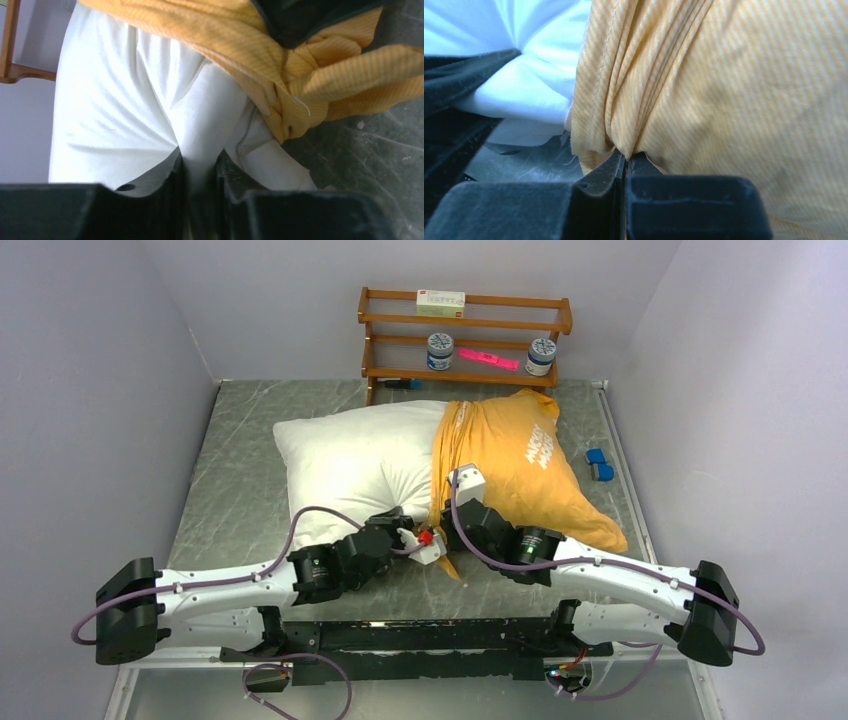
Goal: Remove the pillowcase from the pillow
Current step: Remove the pillow from the pillowcase.
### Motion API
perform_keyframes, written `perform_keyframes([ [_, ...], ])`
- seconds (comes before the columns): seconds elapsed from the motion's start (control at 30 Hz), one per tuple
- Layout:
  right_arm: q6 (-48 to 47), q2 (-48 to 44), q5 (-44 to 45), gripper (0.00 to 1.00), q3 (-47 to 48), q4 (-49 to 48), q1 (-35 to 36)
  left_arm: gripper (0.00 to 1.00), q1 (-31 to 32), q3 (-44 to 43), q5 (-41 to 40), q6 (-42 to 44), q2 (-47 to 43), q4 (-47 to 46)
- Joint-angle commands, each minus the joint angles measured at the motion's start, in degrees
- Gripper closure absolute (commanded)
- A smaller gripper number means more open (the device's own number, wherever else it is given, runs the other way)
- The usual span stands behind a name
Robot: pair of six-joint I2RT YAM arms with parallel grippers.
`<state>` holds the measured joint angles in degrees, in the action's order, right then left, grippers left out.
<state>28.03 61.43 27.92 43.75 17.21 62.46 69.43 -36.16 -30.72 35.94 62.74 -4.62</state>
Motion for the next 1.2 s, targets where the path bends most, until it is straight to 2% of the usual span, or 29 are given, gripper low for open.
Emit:
perform_keyframes([
  [0.0, -1.2, -3.9, 4.5, 1.0, 2.1, 1.5, -1.5, 0.84, -0.2, 2.2, -3.5, 0.8, -2.1, -1.0],
  [0.03, -1.2, -4.1, 4.8, 1.0, 2.2, 2.4, -1.6, 0.93, -0.3, 2.5, -3.7, 1.2, -2.8, -1.2],
  [0.07, -1.3, -4.3, 5.5, 1.0, 2.2, 3.2, -1.9, 0.95, -0.5, 2.9, -4.3, 1.6, -3.4, -1.5],
  [0.43, -2.4, -8.2, 9.8, 1.0, 4.7, 11.9, -5.6, 0.95, -6.9, 2.6, -7.9, 0.8, -9.4, -2.9],
  [0.8, -7.3, -9.5, 14.8, 1.0, 11.0, 17.7, -8.7, 0.95, -13.0, -2.7, -8.8, -2.9, -11.8, -1.0],
  [0.87, -8.9, -9.0, 11.4, 1.0, 11.8, 16.6, -8.8, 0.95, -13.4, -3.3, -7.8, -3.9, -11.9, 0.0],
  [0.97, -11.8, -7.3, 1.7, 0.99, 13.2, 15.2, -8.8, 0.95, -13.4, -3.4, -4.0, -5.9, -11.2, 1.2],
  [1.17, -11.5, -6.3, -15.3, 0.66, 13.0, 12.6, -8.7, 0.95, -13.5, -4.3, 4.3, -14.3, -10.0, 3.3],
])
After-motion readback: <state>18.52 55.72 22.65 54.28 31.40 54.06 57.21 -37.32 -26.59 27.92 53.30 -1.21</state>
